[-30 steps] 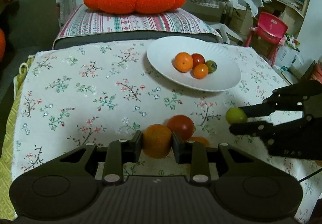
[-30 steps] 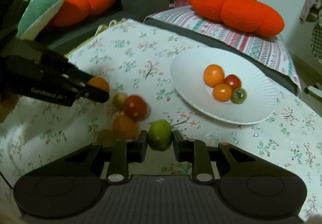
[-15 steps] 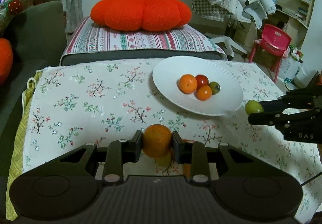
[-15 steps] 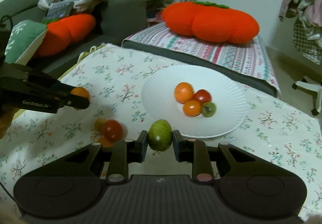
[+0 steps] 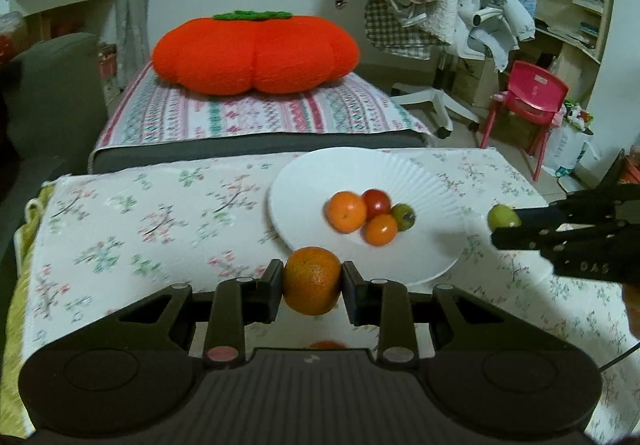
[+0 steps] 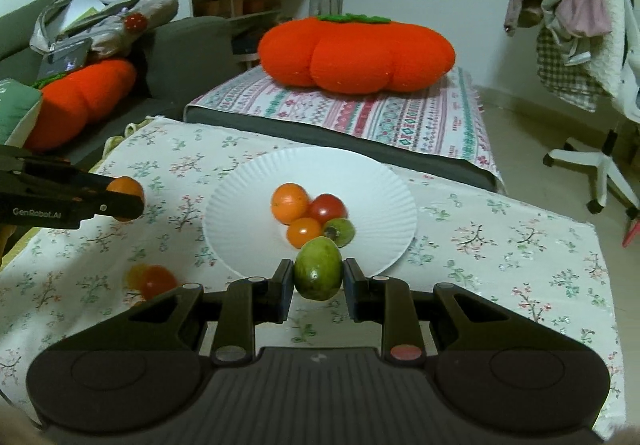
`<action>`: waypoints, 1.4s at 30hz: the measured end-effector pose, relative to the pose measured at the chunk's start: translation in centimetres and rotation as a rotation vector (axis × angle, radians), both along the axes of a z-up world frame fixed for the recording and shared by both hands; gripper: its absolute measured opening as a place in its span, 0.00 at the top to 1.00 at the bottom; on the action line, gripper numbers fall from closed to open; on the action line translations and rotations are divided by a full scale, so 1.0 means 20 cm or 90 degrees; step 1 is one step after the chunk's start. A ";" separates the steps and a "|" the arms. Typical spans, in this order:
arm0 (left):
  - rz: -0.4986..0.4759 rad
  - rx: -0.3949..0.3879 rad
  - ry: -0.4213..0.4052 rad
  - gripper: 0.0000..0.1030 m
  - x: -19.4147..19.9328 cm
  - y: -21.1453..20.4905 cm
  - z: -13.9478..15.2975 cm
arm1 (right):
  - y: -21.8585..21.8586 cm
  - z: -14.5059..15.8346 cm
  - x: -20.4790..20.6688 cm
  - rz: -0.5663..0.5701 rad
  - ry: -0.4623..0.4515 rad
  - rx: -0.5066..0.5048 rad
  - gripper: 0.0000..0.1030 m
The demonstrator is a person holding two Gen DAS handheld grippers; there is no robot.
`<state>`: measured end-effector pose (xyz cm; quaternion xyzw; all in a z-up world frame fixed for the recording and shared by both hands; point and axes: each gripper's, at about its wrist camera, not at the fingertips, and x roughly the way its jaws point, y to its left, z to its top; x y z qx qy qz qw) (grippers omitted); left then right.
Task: Organize fruits
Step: 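Carry both fruits onto the white plate and open both tools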
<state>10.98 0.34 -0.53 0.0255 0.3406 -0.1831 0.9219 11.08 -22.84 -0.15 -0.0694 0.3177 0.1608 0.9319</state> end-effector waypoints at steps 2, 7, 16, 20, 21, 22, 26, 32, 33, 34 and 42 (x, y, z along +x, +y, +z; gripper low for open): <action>-0.009 0.006 -0.003 0.94 0.02 -0.05 -0.01 | -0.01 -0.01 0.02 -0.004 -0.001 -0.003 0.77; -0.032 0.022 -0.016 0.94 0.09 -0.18 -0.04 | 0.00 -0.03 0.06 -0.005 0.000 -0.013 0.77; -0.044 0.031 -0.010 0.95 0.19 -0.30 -0.17 | 0.04 -0.10 0.11 0.008 0.007 -0.044 0.77; -0.037 0.031 -0.012 0.95 0.21 -0.29 -0.19 | 0.07 -0.13 0.14 0.014 0.010 -0.048 0.77; -0.033 0.030 -0.010 0.95 0.22 -0.28 -0.20 | 0.08 -0.14 0.14 0.015 0.011 -0.051 0.77; -0.030 0.030 -0.009 0.95 0.22 -0.28 -0.20 | 0.09 -0.14 0.14 0.016 0.012 -0.053 0.77; -0.024 0.026 -0.007 0.94 0.23 -0.26 -0.22 | 0.11 -0.15 0.15 0.016 0.012 -0.055 0.77; -0.024 0.029 -0.010 0.94 0.22 -0.27 -0.22 | 0.13 -0.18 0.16 0.014 0.020 -0.057 0.77; -0.024 0.028 -0.011 0.94 0.22 -0.27 -0.22 | 0.14 -0.18 0.16 0.014 0.020 -0.058 0.77; -0.024 0.027 -0.012 0.93 0.22 -0.27 -0.22 | 0.14 -0.18 0.16 0.015 0.020 -0.058 0.77; -0.019 0.030 -0.012 0.86 0.21 -0.26 -0.21 | 0.13 -0.17 0.16 0.000 0.021 -0.044 0.77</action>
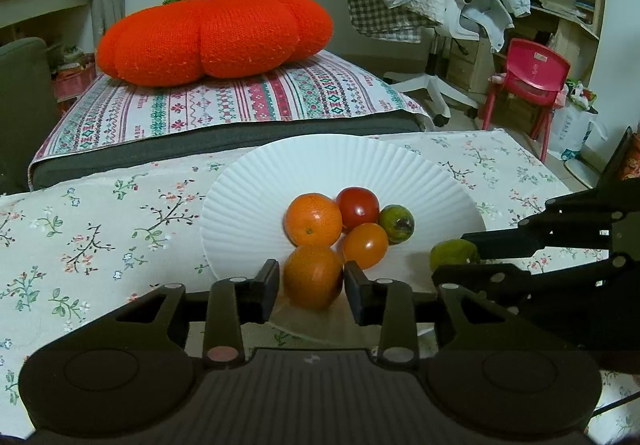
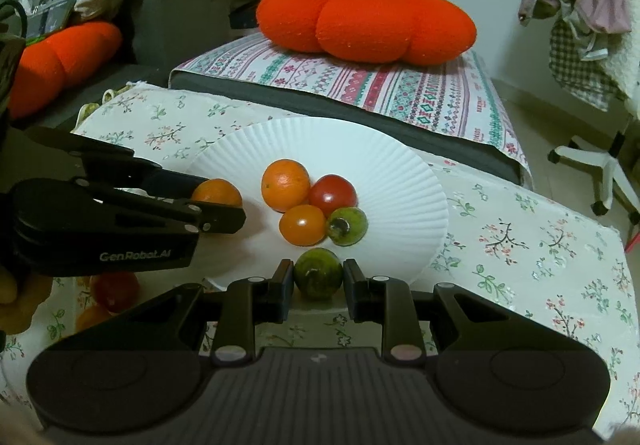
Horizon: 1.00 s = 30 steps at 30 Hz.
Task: Organize fruits
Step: 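Carry both fruits onto the white plate and open both tools, then withdraw both tools from the plate toward the remaining fruits on the tablecloth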
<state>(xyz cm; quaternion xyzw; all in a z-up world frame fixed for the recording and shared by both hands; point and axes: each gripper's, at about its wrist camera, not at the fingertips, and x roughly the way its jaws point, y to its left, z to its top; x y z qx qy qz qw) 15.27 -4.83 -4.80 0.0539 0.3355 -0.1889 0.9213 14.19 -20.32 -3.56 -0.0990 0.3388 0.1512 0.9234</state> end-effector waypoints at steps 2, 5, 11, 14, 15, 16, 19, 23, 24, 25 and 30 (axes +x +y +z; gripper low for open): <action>0.002 -0.001 0.001 0.80 0.00 0.01 0.00 | -0.01 0.00 0.00 -0.003 -0.001 0.004 0.76; 0.002 -0.004 0.001 0.74 -0.01 0.02 0.01 | -0.02 0.01 -0.01 -0.008 -0.003 0.011 0.76; 0.007 -0.001 0.000 0.66 -0.02 0.05 0.03 | -0.05 0.05 -0.02 -0.020 -0.012 0.025 0.76; 0.013 -0.003 0.000 0.65 -0.03 0.09 0.06 | -0.07 0.06 -0.03 -0.028 -0.012 0.026 0.75; 0.016 -0.003 -0.001 0.65 -0.03 0.10 0.07 | -0.07 0.05 -0.03 -0.031 -0.012 0.026 0.74; 0.018 -0.002 -0.002 0.65 -0.04 0.11 0.08 | -0.08 0.05 -0.04 -0.035 -0.011 0.025 0.74; 0.028 -0.002 -0.002 0.64 -0.05 0.15 0.10 | -0.10 0.05 -0.05 -0.044 -0.009 0.024 0.69; 0.037 -0.005 0.006 0.63 -0.08 0.21 0.12 | -0.12 0.06 -0.06 -0.048 -0.002 0.036 0.62; 0.040 -0.005 0.008 0.62 -0.09 0.23 0.13 | -0.12 0.07 -0.07 -0.046 0.000 0.040 0.58; 0.042 -0.004 0.011 0.62 -0.10 0.24 0.13 | -0.12 0.08 -0.07 -0.043 0.000 0.044 0.55; 0.057 -0.004 0.031 0.58 -0.15 0.31 0.15 | -0.08 0.12 -0.13 -0.023 0.002 0.052 0.43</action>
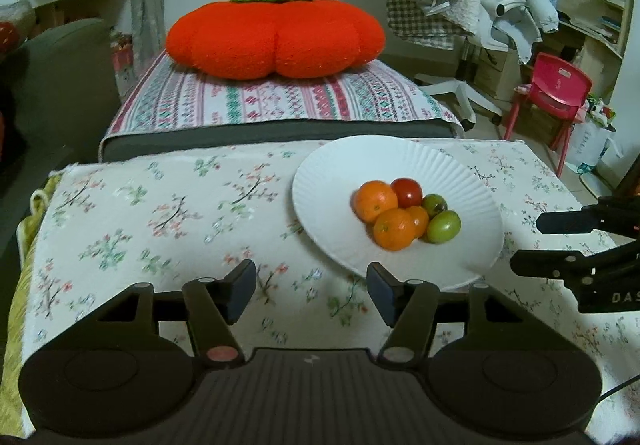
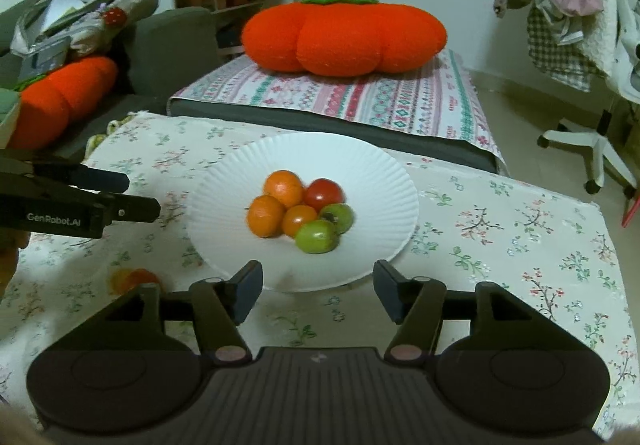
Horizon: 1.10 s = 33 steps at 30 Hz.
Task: Organize fruits
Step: 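Withdraw both tools from the plate toward the remaining fruits on the tablecloth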
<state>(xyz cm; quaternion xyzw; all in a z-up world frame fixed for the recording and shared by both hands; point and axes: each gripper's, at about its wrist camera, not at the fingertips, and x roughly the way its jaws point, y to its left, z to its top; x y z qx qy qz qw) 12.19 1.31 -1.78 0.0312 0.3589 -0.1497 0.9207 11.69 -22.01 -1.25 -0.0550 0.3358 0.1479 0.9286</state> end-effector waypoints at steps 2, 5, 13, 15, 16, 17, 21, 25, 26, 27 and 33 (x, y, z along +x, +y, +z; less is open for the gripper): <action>0.002 0.001 0.006 0.53 -0.03 0.02 0.02 | 0.02 0.01 -0.02 0.010 0.005 0.003 0.41; 0.010 0.001 0.014 0.40 -0.06 0.05 0.04 | 0.04 0.03 -0.06 0.024 0.008 -0.001 0.35; 0.005 0.002 0.037 0.31 -0.17 0.07 0.04 | 0.07 0.06 -0.13 0.045 0.027 0.014 0.14; 0.000 0.009 0.038 0.30 -0.19 0.07 0.03 | 0.09 0.05 -0.15 0.058 0.034 0.010 0.12; -0.002 0.012 0.039 0.29 -0.21 0.08 0.03 | 0.10 0.05 -0.16 0.066 0.037 0.006 0.12; -0.006 0.018 0.040 0.28 -0.22 0.08 0.02 | 0.11 0.05 -0.17 0.074 0.039 0.002 0.11; -0.018 0.038 0.052 0.27 -0.29 0.09 -0.03 | 0.14 0.04 -0.21 0.092 0.040 -0.008 0.10; -0.031 0.050 0.061 0.27 -0.33 0.08 -0.06 | 0.15 0.05 -0.22 0.098 0.043 -0.006 0.09; -0.035 0.055 0.061 0.27 -0.34 0.07 -0.06 | 0.15 0.05 -0.23 0.100 0.044 -0.005 0.09; -0.041 0.060 0.060 0.27 -0.36 0.06 -0.07 | 0.16 0.05 -0.23 0.101 0.046 -0.003 0.08; -0.089 0.096 0.058 0.26 -0.42 -0.04 -0.14 | 0.17 0.03 -0.26 0.100 0.064 -0.005 0.06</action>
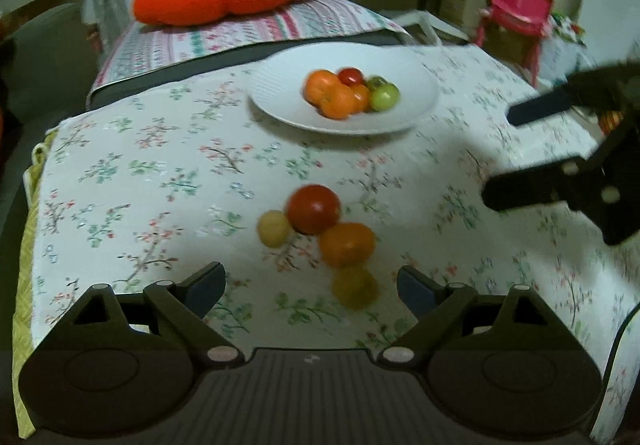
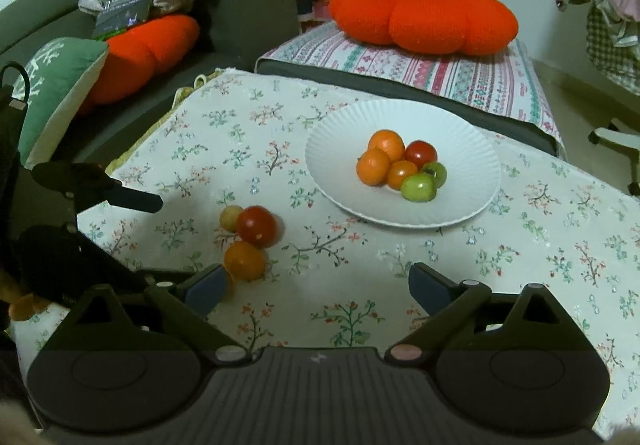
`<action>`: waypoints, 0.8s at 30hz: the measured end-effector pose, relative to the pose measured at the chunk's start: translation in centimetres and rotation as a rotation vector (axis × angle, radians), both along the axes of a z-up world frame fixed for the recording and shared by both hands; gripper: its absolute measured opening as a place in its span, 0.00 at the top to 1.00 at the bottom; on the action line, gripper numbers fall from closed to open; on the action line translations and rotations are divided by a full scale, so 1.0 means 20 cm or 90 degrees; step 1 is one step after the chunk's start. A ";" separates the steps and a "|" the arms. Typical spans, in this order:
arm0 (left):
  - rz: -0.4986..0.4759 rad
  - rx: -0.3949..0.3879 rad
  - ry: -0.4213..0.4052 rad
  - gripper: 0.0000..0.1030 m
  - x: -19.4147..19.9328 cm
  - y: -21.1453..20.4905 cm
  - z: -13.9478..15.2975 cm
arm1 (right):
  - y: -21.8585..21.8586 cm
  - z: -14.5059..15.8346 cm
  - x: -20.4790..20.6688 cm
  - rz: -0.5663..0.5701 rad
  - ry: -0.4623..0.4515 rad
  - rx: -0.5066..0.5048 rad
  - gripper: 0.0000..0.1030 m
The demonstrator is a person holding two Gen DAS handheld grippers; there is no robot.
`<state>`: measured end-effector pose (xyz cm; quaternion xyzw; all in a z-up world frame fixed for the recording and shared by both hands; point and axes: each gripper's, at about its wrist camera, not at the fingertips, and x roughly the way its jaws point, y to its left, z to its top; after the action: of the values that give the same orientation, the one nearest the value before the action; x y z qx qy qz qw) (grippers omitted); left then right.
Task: Organize fruits
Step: 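Withdraw both tools from the plate toward the remaining fruits on the tablecloth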
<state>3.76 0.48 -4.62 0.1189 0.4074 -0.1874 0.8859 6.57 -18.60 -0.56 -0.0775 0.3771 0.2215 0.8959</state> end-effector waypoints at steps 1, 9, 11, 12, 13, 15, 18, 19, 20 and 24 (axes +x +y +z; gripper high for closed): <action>-0.006 0.005 -0.001 0.26 0.00 -0.01 -0.01 | 0.00 0.00 0.00 0.000 -0.001 -0.002 0.06; -0.017 0.005 -0.008 0.26 -0.01 -0.04 -0.04 | 0.01 -0.03 0.00 -0.004 -0.007 -0.011 0.06; -0.018 0.001 -0.008 0.26 -0.01 -0.04 -0.04 | 0.01 -0.04 -0.01 -0.004 -0.009 -0.019 0.06; -0.019 0.000 -0.008 0.26 -0.01 -0.04 -0.04 | 0.01 -0.04 -0.01 -0.003 -0.011 -0.023 0.06; -0.019 0.000 -0.009 0.26 -0.01 -0.04 -0.04 | 0.01 -0.04 -0.01 -0.003 -0.011 -0.025 0.06; -0.023 -0.001 -0.012 0.27 -0.01 -0.05 -0.04 | 0.01 -0.05 -0.01 -0.005 -0.009 -0.026 0.06; -0.027 -0.004 -0.017 0.29 -0.01 -0.05 -0.05 | 0.00 -0.06 -0.01 -0.008 -0.007 -0.026 0.06; -0.028 -0.005 -0.017 0.31 -0.01 -0.05 -0.05 | 0.00 -0.06 -0.01 -0.009 -0.007 -0.025 0.06; -0.030 -0.007 -0.016 0.32 -0.01 -0.05 -0.05 | 0.00 -0.06 -0.01 -0.011 -0.008 -0.025 0.06; -0.037 -0.012 -0.014 0.40 -0.01 -0.05 -0.06 | -0.01 -0.06 0.00 -0.017 -0.006 -0.022 0.06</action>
<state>3.59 -0.48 -5.89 0.1242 0.3923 -0.2153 0.8856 6.51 -18.71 -1.77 -0.0890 0.3779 0.2024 0.8991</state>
